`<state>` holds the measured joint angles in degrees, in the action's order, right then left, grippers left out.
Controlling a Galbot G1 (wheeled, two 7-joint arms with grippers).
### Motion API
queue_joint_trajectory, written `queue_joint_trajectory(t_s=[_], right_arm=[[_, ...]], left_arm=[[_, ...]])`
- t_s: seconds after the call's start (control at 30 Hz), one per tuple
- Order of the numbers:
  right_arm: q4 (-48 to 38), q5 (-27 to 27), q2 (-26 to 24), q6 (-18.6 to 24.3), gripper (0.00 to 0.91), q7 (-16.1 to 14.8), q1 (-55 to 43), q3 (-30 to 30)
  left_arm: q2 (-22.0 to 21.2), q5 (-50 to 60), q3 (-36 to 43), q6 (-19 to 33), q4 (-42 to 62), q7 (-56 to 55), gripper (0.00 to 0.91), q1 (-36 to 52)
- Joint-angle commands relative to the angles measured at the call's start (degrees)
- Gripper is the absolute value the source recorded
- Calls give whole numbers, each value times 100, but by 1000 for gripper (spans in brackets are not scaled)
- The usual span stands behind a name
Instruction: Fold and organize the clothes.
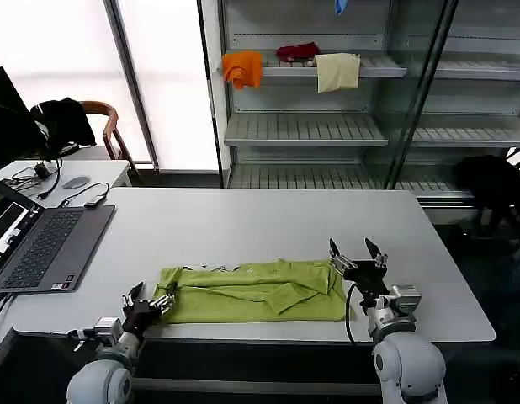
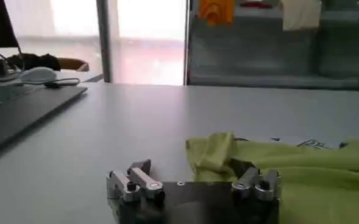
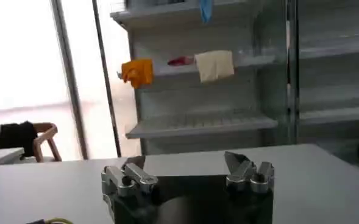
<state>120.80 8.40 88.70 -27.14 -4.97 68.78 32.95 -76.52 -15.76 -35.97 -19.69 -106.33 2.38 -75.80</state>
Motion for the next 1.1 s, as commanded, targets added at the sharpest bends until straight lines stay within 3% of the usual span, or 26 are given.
queue_joint_trajectory(t_s=[0.03, 0.13, 0.2, 0.3, 0.83, 1.1], right_arm=[[115, 253, -6, -41, 907, 48, -69, 50], [96, 252, 7, -52, 907, 82, -73, 51], [93, 251, 17, -53, 907, 102, -72, 54], [88, 255, 21, -54, 907, 128, -67, 63], [64, 312, 10, -48, 907, 293, -30, 130], [39, 420, 12, -67, 907, 395, -26, 194]], left_arm=[[-97, 67, 119, 219, -109, -272, 564, -225], [-122, 69, 168, 150, -185, -228, 484, -272], [-147, 77, 185, 75, -219, -224, 242, -273], [-178, 146, 193, 36, -244, -157, 20, -270], [-215, 577, 207, -78, -249, 176, 10, -120], [-51, 962, -175, 183, -219, 363, 10, 1]])
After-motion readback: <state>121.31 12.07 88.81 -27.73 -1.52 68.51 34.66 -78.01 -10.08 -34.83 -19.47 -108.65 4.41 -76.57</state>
